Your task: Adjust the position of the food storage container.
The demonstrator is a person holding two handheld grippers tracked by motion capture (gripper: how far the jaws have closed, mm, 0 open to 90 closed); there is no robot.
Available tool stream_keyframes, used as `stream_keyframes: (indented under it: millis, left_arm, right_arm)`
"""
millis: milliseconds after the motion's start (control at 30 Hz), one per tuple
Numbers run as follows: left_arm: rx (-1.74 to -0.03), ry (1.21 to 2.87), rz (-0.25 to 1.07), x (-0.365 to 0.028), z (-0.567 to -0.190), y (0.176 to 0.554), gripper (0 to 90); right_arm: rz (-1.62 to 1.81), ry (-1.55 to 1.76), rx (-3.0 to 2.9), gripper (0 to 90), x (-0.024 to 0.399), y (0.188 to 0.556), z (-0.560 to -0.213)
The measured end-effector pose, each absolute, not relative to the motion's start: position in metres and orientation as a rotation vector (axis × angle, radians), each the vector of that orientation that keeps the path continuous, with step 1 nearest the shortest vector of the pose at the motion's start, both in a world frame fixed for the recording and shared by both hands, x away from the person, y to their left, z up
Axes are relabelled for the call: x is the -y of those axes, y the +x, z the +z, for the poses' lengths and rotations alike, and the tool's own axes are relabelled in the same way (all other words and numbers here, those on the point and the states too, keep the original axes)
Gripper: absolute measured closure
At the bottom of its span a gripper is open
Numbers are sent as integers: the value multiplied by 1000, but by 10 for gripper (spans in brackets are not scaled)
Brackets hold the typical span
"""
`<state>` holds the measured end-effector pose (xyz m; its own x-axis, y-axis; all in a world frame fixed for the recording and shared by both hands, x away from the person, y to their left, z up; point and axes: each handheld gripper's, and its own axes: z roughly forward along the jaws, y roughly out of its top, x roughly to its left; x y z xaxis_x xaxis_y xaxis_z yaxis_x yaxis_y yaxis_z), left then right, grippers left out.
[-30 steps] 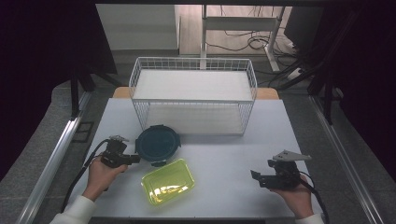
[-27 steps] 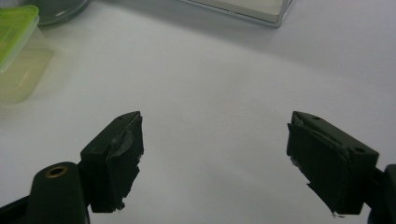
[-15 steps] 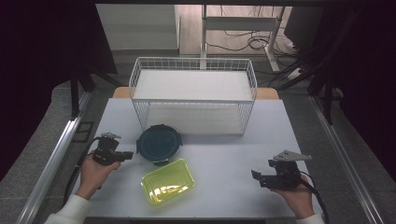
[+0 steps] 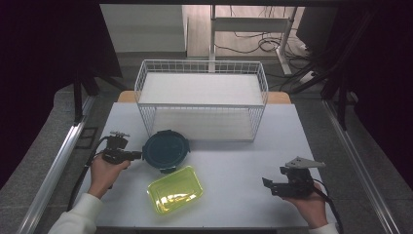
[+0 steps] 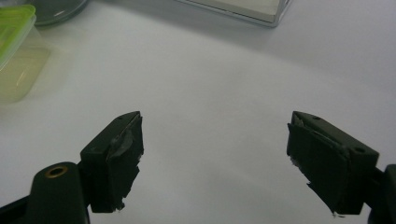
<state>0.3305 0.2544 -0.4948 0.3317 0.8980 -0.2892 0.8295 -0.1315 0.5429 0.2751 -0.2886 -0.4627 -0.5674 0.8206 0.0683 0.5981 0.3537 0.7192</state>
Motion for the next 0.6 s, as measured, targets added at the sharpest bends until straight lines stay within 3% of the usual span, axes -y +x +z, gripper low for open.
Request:
stream_keyframes:
  millis: [600]
  left_arm:
    - [-1481, 1990, 73, -229, -505, 344, 900]
  right_arm:
    - [1036, 1255, -2321, 187, 288, 276, -463]
